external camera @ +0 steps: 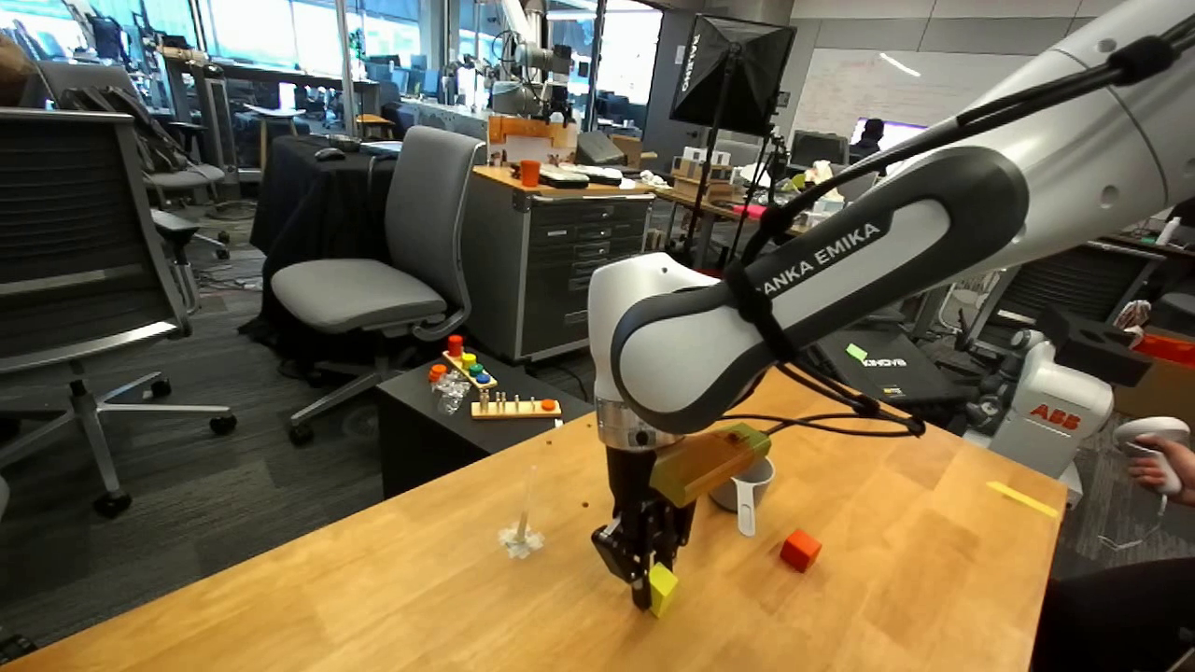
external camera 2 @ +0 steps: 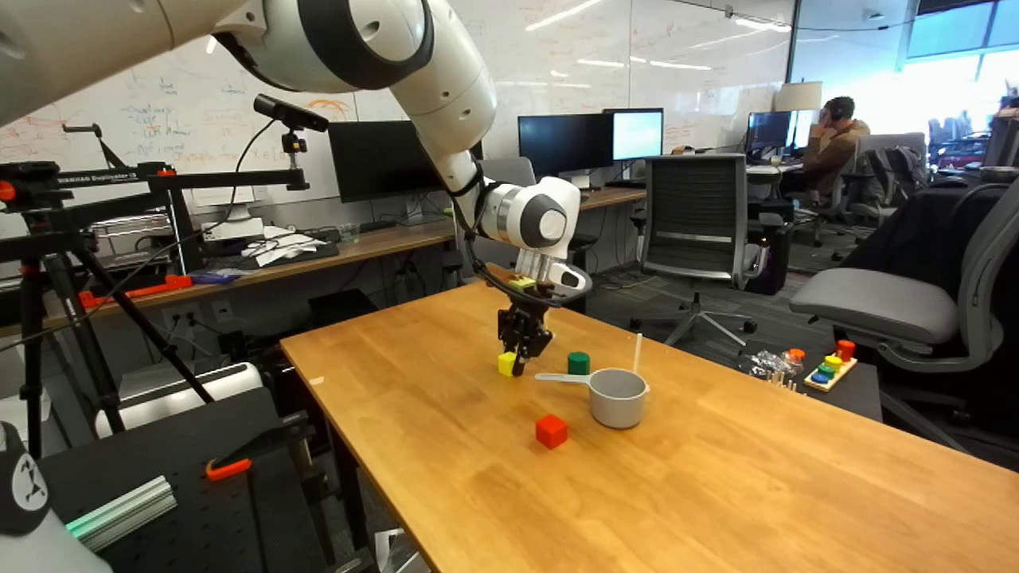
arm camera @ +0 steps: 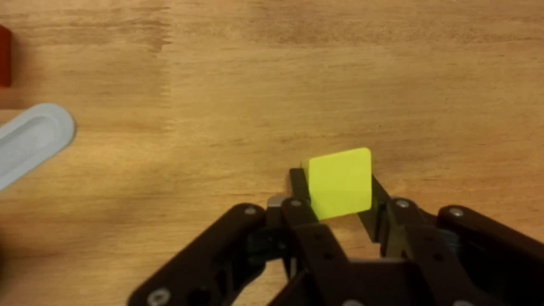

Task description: Put the blocks inside the grey measuring cup

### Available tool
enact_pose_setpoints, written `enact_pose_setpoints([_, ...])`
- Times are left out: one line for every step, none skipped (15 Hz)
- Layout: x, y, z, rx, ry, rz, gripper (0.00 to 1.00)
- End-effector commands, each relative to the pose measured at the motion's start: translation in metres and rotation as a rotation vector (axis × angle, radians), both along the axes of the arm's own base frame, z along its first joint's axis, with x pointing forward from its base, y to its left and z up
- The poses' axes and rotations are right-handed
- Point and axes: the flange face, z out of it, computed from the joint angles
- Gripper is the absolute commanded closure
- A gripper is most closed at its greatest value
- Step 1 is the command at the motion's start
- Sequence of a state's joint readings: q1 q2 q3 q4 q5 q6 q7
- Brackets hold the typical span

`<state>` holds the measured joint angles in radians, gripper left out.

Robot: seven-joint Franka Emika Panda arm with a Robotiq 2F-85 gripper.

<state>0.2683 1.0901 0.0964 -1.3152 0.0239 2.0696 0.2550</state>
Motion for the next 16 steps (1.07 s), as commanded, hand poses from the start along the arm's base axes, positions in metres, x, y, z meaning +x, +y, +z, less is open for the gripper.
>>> enact_pose_setpoints([0.001, -0.006, 0.006, 0.013, 0.001, -0.047, 0.92])
enact_pose_setpoints([0.002, -0.006, 0.008, 0.014, -0.001, -0.049, 0.92])
enact_pose_setpoints([0.004, -0.006, 0.011, 0.013, -0.009, -0.046, 0.92])
enact_pose_setpoints([0.005, -0.006, 0.015, 0.014, -0.015, -0.044, 0.92])
enact_pose_setpoints([0.007, -0.005, 0.021, 0.015, -0.026, -0.037, 0.92])
enact_pose_setpoints([0.01, -0.003, 0.027, 0.013, -0.038, -0.027, 0.92])
enact_pose_setpoints([0.012, -0.001, 0.036, 0.008, -0.051, -0.017, 0.92])
enact_pose_setpoints([0.015, 0.001, 0.046, 0.003, -0.064, -0.004, 0.92])
enact_pose_setpoints([0.018, 0.001, 0.055, 0.001, -0.077, 0.004, 0.92])
enact_pose_setpoints([0.021, 0.0, 0.066, -0.007, -0.09, 0.012, 0.92])
enact_pose_setpoints([0.025, -0.003, 0.075, -0.015, -0.103, 0.017, 0.92])
enact_pose_setpoints([0.028, -0.008, 0.083, -0.025, -0.115, 0.016, 0.92])
enact_pose_setpoints([0.032, -0.017, 0.089, -0.032, -0.122, 0.008, 0.92])
enact_pose_setpoints([0.034, -0.025, 0.094, -0.041, -0.129, 0.003, 0.92])
enact_pose_setpoints([0.037, -0.035, 0.097, -0.055, -0.135, -0.001, 0.92])
enact_pose_setpoints([0.04, -0.045, 0.1, -0.069, -0.145, -0.006, 0.92])
